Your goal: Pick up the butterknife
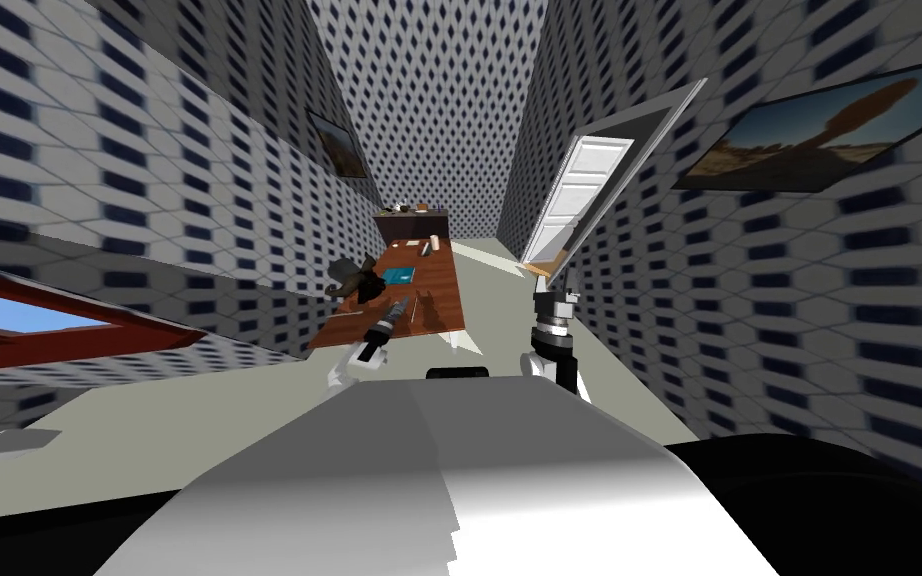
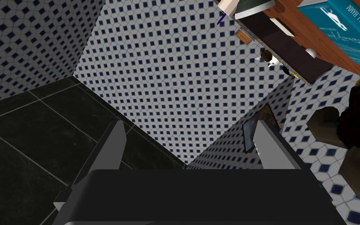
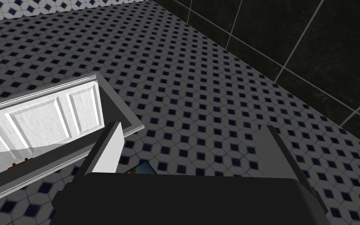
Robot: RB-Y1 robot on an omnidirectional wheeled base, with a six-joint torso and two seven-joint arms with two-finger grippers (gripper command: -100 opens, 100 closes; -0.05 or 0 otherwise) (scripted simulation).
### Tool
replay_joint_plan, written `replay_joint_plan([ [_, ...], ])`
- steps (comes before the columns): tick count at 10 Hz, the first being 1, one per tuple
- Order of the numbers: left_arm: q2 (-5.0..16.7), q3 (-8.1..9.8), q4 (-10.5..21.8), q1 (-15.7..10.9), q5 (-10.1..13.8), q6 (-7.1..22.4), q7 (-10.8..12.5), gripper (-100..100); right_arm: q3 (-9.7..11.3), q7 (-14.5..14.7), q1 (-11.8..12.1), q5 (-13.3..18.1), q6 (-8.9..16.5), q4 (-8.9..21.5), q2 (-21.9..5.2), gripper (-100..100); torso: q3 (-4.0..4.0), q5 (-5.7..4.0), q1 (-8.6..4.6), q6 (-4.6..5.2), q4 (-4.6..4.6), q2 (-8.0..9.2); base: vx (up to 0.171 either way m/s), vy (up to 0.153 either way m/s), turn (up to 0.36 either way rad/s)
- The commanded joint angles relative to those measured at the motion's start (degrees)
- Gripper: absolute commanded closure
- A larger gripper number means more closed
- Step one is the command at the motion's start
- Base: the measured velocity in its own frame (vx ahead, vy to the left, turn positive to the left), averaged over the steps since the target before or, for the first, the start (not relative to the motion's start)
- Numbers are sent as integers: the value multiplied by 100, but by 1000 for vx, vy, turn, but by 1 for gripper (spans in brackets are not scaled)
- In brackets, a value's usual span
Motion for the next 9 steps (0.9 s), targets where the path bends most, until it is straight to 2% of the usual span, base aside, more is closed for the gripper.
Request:
replay_joint_plan([
  [1, 76, -7, 286, -120, -83, 141, -86, -100, 0, 0, 0, 0, 0, 0, 0, 0, 0, 0, 0, 0, 0, 0, -5, -8, -99],
  [4, 148, -17, 658, -236, -145, 272, -152, -100, 0, 0, 0, 0, 0, 0, 0, 0, -1, 0, -2, 3, 0, -2, -3, -6, -79],
  [6, 278, -43, 1167, -464, -249, 548, -276, -100, 0, 0, 0, 0, 0, 0, 0, 0, -2, 0, -1, 2, -1, -3, 2, -10, -156],
  [7, 278, -43, 1258, -464, -249, 548, -276, -100, 0, 0, 0, 0, 0, 0, 0, 0, -2, -1, -2, 2, -1, -4, 5, -5, -69],
  [9, 389, -76, 1721, -686, -330, 837, -392, -100, 0, 0, 0, 0, 0, 0, 0, 0, -3, 0, -1, 2, -1, -6, 10, -11, -213],
])
